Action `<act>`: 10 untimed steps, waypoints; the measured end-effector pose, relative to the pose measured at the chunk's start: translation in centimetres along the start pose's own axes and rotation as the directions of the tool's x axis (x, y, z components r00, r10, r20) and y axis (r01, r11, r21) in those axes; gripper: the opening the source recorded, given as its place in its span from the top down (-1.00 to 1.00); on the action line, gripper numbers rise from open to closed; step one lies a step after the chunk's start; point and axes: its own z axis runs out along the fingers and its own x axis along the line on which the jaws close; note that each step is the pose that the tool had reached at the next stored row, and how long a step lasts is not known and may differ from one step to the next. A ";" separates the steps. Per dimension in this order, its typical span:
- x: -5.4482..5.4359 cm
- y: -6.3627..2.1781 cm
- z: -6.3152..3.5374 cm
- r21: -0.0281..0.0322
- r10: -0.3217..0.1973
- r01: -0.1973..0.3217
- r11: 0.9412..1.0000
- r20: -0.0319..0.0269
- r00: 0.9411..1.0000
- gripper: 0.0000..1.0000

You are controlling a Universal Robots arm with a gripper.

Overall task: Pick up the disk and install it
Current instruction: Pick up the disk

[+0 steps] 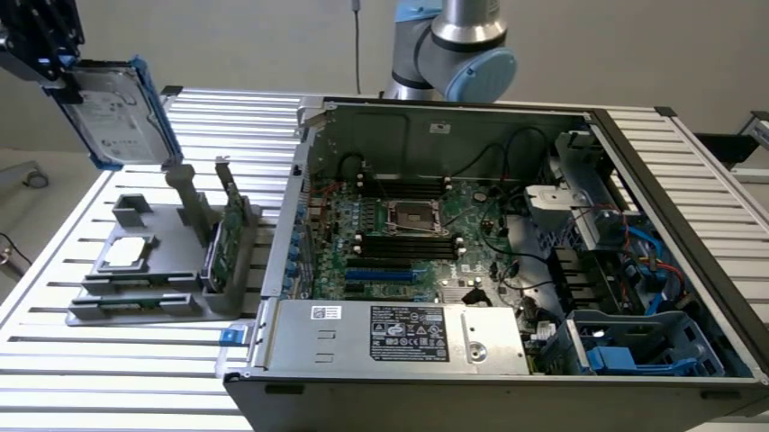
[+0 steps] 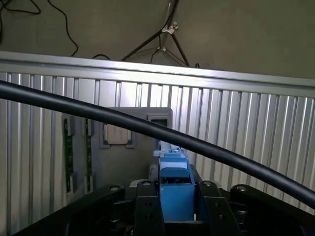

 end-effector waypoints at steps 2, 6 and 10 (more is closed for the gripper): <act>-0.3 -0.01 -0.45 0.000 0.000 0.000 1.000 0.000 1.000 0.35; -1.0 -0.05 -0.97 0.003 0.000 0.000 1.000 0.000 1.000 0.35; -1.9 -0.11 -1.21 0.009 -0.001 0.001 1.000 -0.001 1.000 0.35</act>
